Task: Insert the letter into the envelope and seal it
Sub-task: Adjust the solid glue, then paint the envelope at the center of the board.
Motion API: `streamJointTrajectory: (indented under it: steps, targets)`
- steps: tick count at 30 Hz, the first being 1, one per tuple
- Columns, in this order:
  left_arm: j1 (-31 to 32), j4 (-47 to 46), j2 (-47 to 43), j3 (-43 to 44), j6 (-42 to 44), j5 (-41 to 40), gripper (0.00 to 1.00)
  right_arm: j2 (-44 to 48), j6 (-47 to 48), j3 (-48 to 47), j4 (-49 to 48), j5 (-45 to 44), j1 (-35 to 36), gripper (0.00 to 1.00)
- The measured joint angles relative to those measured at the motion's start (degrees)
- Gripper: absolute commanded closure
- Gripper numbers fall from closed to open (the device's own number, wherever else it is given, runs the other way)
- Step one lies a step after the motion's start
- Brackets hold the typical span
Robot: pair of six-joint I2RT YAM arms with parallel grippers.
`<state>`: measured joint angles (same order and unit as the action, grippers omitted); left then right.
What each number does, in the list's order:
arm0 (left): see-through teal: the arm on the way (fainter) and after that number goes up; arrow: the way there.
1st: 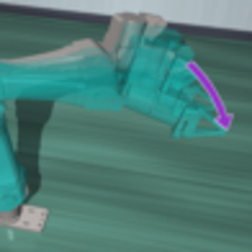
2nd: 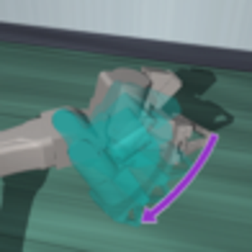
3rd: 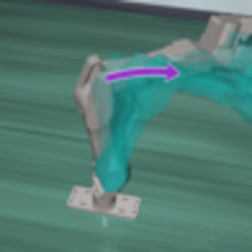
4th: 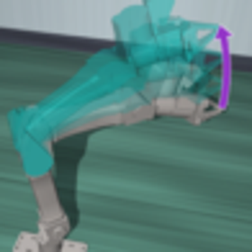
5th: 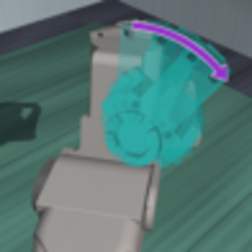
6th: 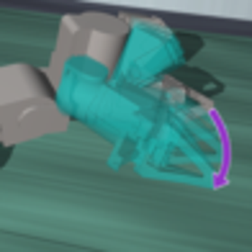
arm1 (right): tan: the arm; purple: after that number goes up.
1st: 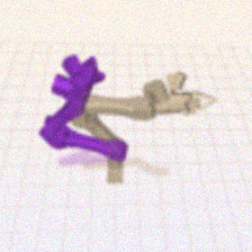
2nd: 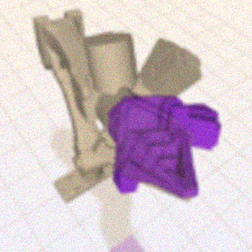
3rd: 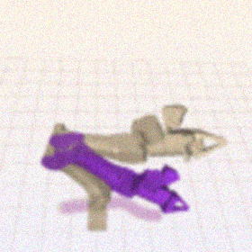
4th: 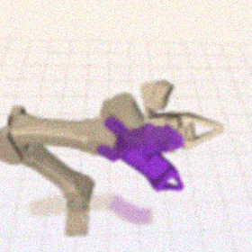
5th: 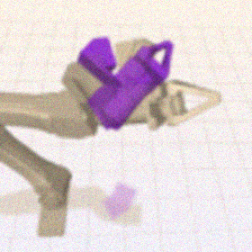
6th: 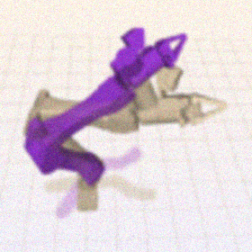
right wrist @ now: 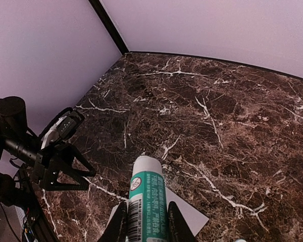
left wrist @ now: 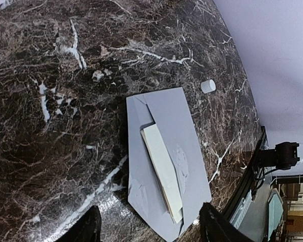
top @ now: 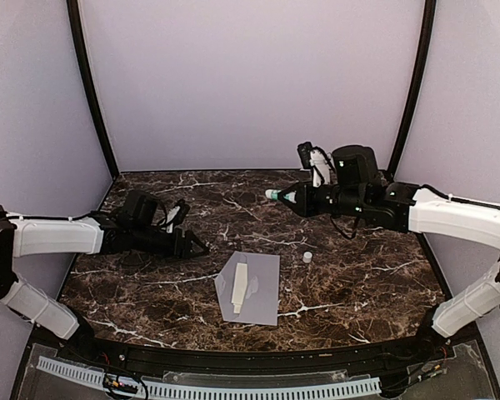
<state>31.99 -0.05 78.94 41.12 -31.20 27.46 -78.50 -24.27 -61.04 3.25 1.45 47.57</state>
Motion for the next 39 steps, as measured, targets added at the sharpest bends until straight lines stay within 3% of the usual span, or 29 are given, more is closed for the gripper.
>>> streamJointTrajectory:
  steps: [14, 27, 39]
  targets:
    - [2.32, -5.33, 9.16, -2.29, -2.08, 6.21, 0.44, -0.96, -0.48, 0.52, 1.09, 3.13, 0.0, 0.96]
    - [3.96, -7.32, 15.5, -1.75, -2.49, 7.26, 0.48, -0.96, -1.18, 1.29, 1.14, 3.63, 0.0, 0.98]
    - [4.76, -10.08, 19.21, 0.13, -2.69, 9.57, 0.57, -0.96, -1.53, 1.31, 1.14, 3.76, 0.0, 0.98]
